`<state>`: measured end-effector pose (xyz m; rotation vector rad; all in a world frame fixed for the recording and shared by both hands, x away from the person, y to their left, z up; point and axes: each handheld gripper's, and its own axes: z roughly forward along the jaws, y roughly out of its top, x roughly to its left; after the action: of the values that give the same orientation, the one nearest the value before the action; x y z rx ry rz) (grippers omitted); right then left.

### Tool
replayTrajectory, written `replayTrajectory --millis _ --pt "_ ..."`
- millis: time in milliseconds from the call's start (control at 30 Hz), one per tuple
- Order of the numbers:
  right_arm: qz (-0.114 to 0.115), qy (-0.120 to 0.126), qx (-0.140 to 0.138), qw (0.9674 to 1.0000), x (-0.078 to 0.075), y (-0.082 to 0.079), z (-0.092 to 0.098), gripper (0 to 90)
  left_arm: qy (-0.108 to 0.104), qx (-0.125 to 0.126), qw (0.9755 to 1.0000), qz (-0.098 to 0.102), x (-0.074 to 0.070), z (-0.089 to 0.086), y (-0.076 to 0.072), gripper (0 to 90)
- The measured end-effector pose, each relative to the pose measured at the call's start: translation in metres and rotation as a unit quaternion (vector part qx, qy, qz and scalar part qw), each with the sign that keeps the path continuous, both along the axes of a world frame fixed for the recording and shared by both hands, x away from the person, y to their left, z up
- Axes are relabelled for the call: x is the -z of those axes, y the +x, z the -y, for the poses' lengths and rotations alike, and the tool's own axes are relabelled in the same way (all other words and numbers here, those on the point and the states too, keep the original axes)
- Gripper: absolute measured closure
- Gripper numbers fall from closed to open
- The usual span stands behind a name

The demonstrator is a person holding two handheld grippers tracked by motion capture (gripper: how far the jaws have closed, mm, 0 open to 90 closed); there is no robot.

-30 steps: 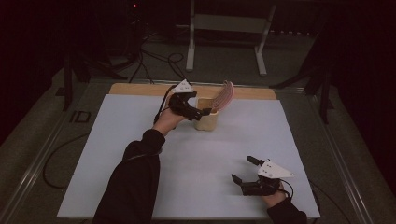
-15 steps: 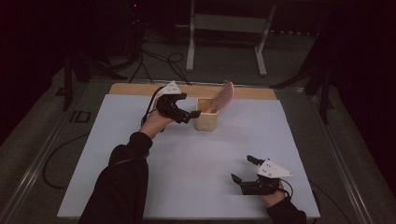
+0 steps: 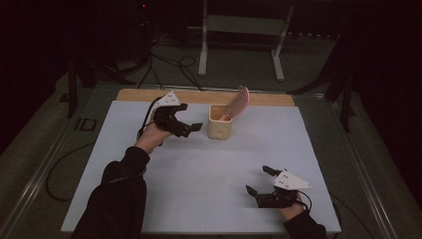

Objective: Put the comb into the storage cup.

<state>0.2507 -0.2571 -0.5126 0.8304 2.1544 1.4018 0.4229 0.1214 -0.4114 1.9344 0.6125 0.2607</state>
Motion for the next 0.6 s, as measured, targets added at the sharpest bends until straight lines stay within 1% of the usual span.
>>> replayTrajectory --millis 33,67,100,167,267,300,333,433,500,567,600 --pt "0.0 0.0 0.0 1.0 0.0 0.0 0.0 8.9 0.004 -0.004 1.0 0.002 0.0 -0.004 -0.004 0.0" --pt "0.002 0.0 -0.001 1.0 0.0 0.001 0.0 8.9 0.004 -0.004 1.0 0.0 0.001 -0.006 -0.006 0.0" --pt "0.001 -0.001 -0.001 1.0 0.0 0.001 0.0 8.9 0.008 -0.004 1.0 0.002 0.001 -0.009 -0.008 0.0" --pt "0.001 -0.002 -0.001 1.0 0.0 0.001 0.0 8.9 0.006 -0.003 1.0 0.002 0.001 -0.011 -0.01 0.0" --pt "0.002 -0.002 -0.001 1.0 0.0 0.001 -0.001 8.9 0.014 -0.009 0.9999 0.005 0.002 -0.019 -0.017 0.0" --pt "0.003 -0.003 -0.002 1.0 0.0 0.001 -0.001 8.9 0.009 -0.007 0.9999 0.006 0.002 -0.022 -0.019 0.0" --pt "0.003 -0.003 -0.002 1.0 0.0 0.001 -0.001 8.9 0.008 -0.005 0.9999 0.005 0.002 -0.024 -0.021 0.0" --pt "0.003 -0.002 -0.002 1.0 0.0 0.001 -0.001 8.9 0.013 -0.006 0.9998 0.011 0.003 -0.025 -0.024 0.0" --pt "0.003 -0.003 -0.003 1.0 -0.001 0.002 -0.001 8.9 0.024 -0.005 0.9996 0.014 0.005 -0.032 -0.035 0.0" --pt "0.004 -0.003 -0.004 1.0 -0.001 0.002 -0.002 8.9 0.02 -0.005 0.9997 0.012 0.007 -0.036 -0.04 0.0" --pt "0.004 -0.003 -0.004 1.0 -0.001 0.002 -0.002 8.9 0.024 -0.006 0.9996 0.012 0.008 -0.038 -0.042 0.0"
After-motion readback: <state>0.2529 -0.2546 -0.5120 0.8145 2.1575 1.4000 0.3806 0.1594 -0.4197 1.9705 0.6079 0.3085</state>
